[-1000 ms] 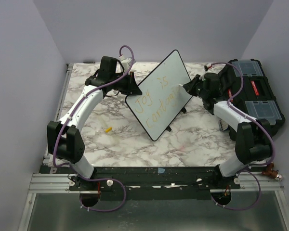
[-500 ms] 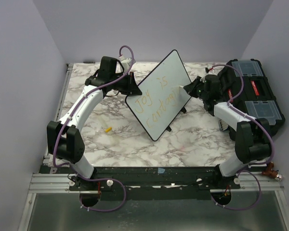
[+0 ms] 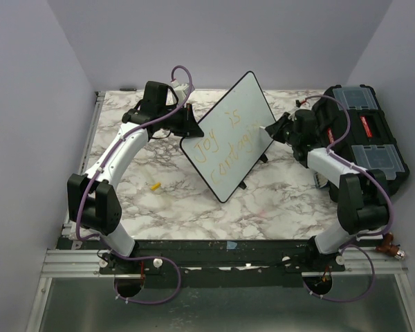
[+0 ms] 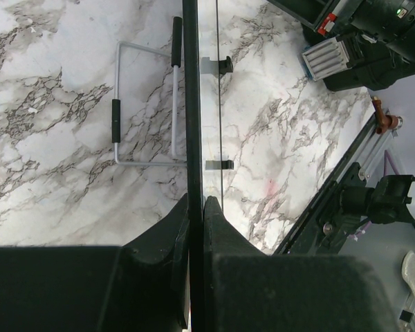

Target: Write a sentence on the whiteboard

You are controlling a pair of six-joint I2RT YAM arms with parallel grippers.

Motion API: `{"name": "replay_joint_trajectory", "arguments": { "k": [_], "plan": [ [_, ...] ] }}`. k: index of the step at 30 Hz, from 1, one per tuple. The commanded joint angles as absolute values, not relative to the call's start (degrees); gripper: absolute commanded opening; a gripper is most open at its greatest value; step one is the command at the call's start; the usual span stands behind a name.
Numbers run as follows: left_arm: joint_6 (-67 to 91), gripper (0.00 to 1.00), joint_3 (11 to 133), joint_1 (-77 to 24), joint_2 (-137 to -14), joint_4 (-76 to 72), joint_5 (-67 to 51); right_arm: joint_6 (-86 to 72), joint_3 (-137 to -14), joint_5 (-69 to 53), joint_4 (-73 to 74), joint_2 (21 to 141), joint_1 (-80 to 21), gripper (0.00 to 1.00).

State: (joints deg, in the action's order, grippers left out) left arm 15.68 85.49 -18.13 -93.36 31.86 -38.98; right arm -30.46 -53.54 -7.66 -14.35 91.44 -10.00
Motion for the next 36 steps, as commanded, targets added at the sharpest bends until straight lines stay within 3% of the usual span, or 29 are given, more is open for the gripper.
{"name": "replay_joint_trajectory", "arguments": {
  "k": [1, 20, 36],
  "plan": [
    [9.67, 0.00, 85.34, -19.69, -93.89, 34.74, -38.06, -29.72, -56.73, -7.41, -11.92, 94.32, -10.63, 0.01],
    [9.49, 0.00, 85.40, -19.69, -93.77, 34.98, -37.78, -31.20, -63.19, -9.77, -11.67, 97.30, -10.63, 0.01],
    [9.58, 0.00, 85.49, -19.69, -93.87, 34.90, -37.93, -31.56, -56.29, -9.72, -13.33, 96.02, -10.65, 0.01]
  ]
}}
